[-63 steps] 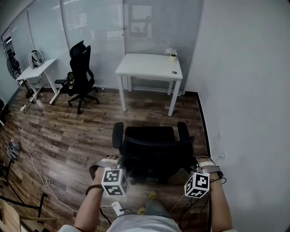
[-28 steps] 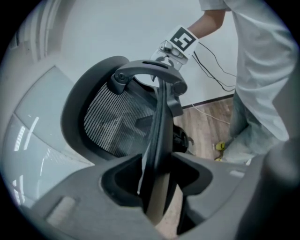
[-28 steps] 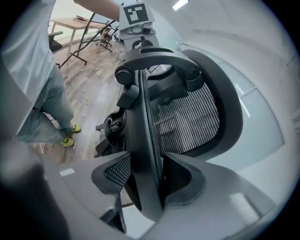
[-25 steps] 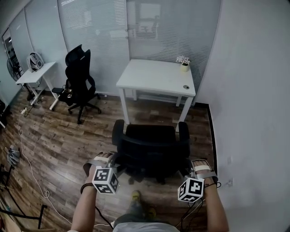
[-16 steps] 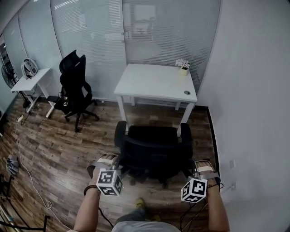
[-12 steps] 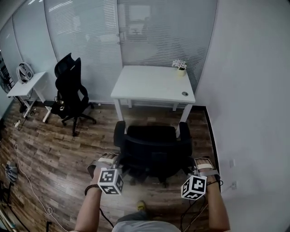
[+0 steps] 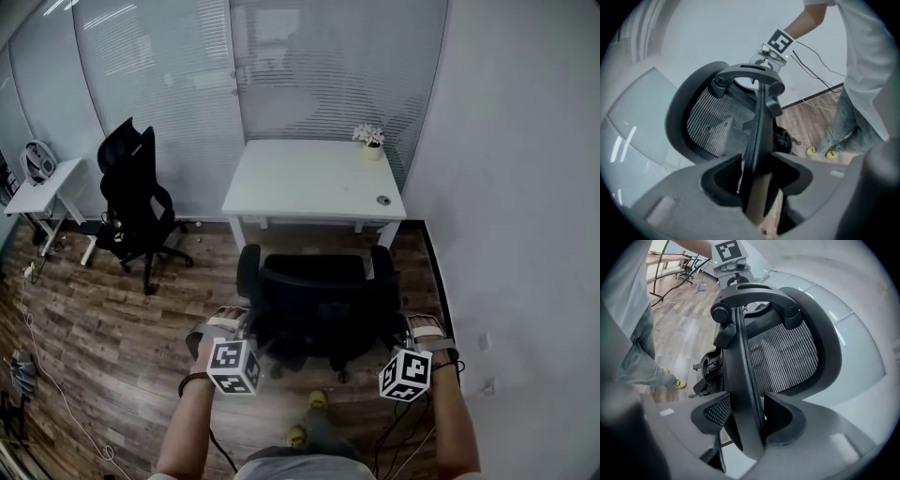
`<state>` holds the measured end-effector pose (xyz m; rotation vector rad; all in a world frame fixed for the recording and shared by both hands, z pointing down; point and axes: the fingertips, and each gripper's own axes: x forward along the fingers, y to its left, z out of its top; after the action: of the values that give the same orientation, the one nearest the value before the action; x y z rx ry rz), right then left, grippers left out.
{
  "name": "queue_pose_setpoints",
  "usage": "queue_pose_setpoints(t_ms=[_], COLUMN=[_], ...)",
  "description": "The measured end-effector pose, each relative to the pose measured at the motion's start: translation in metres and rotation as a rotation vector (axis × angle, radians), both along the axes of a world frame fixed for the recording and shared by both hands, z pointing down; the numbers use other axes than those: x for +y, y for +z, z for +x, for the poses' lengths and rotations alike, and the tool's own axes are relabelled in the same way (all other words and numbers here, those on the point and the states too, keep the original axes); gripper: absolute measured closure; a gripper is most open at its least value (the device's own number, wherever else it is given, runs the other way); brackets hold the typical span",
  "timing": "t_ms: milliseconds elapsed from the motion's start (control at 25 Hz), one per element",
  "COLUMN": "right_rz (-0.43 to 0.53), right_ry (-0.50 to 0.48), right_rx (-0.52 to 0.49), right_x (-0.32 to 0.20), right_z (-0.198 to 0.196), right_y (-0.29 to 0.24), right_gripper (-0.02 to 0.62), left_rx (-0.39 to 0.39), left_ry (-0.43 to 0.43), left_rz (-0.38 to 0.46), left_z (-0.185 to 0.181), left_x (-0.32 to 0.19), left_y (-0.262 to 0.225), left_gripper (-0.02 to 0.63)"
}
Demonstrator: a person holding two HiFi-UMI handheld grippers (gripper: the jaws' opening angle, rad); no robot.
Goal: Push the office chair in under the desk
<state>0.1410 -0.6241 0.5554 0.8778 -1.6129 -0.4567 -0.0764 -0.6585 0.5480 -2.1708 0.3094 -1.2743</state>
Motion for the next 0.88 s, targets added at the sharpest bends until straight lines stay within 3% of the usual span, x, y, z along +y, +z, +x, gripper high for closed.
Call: queue_pose_setpoints(t_ms=[440, 880], right_rz=[0.015, 0.021], right_ry=[0.007, -0.001], right_rx=[-0.001, -0.003], right_x=[-0.090, -0.134], right_z=[0.017, 0.023], right_y=[-0.002, -0.002], right_gripper=[0.385, 0.385], left_rx=[-0.002, -0.001], left_ry=[-0.005, -0.009], left_rz=[0.003, 0.010], left_z=[0.017, 0.025], left_x=[-0.092, -0.138], left_y=[-0.002, -0.002], left_gripper=[0.413, 0.405])
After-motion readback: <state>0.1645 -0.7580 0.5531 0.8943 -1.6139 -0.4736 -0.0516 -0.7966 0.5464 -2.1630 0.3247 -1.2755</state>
